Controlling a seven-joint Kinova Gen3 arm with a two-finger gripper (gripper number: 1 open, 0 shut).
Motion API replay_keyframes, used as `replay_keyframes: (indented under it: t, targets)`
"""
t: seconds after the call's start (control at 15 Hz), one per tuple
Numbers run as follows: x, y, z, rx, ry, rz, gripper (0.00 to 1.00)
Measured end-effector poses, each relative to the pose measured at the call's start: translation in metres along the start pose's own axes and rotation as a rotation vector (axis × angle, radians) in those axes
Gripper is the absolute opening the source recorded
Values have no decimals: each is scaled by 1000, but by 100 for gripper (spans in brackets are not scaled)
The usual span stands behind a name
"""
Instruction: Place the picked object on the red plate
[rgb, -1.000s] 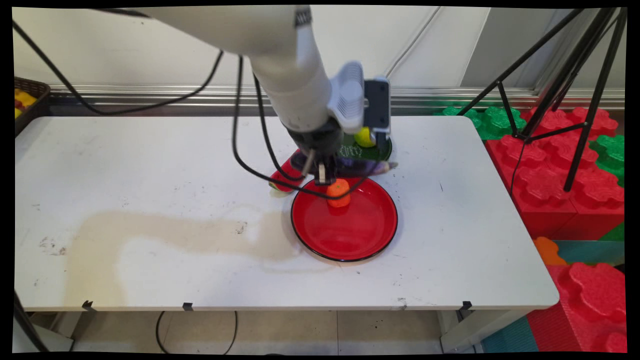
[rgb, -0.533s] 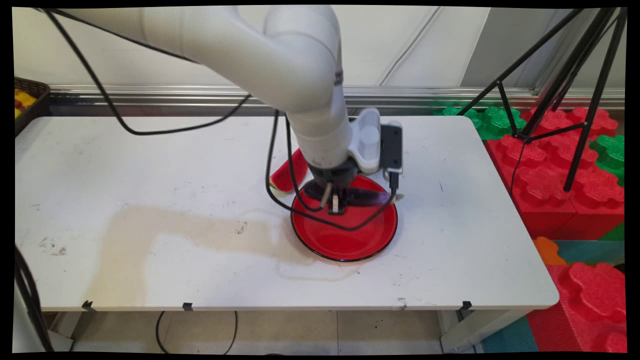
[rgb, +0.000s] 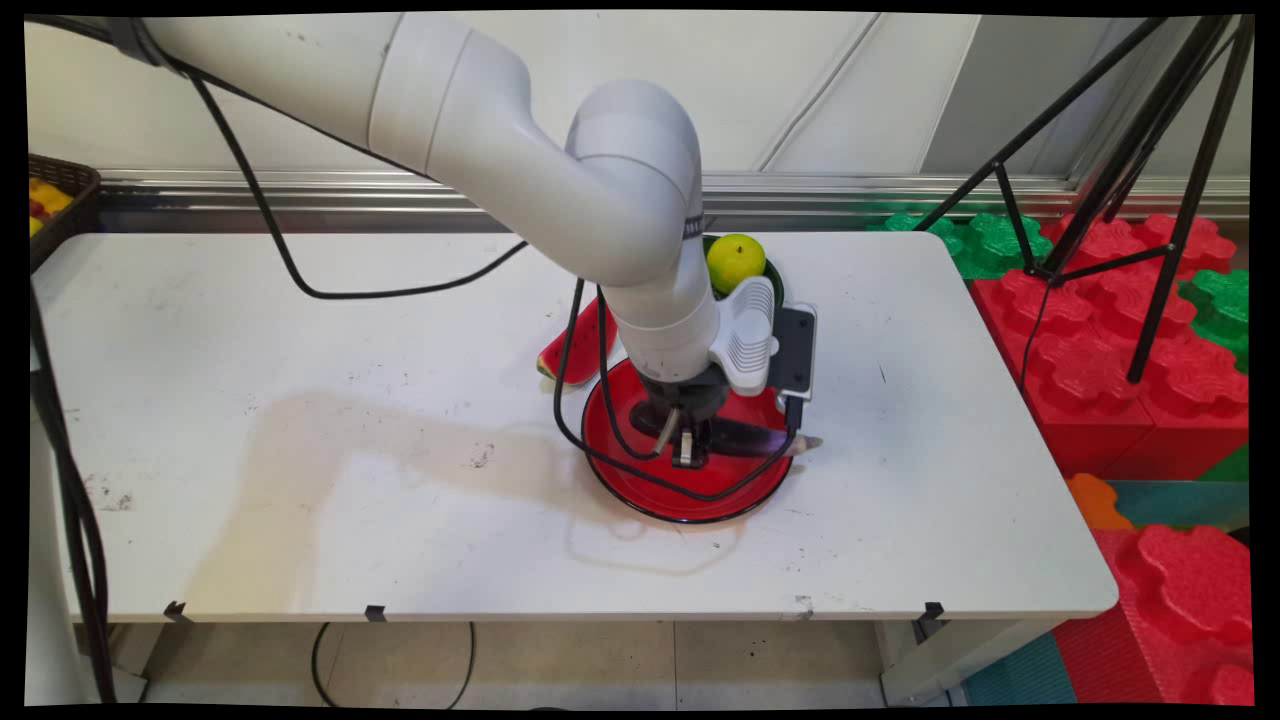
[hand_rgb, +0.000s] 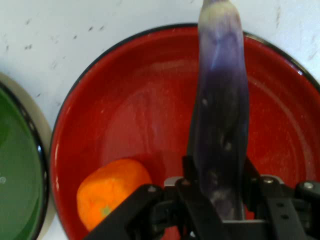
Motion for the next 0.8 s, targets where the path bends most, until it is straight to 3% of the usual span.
replay_keyframes:
  t: [0.4,0.47,0.8]
  targets:
    - [-3,1,15,-33,39,11,0]
    - [-4,0,16,-38,46,13,100]
    - [-8,-6,17,-53,81,26,100]
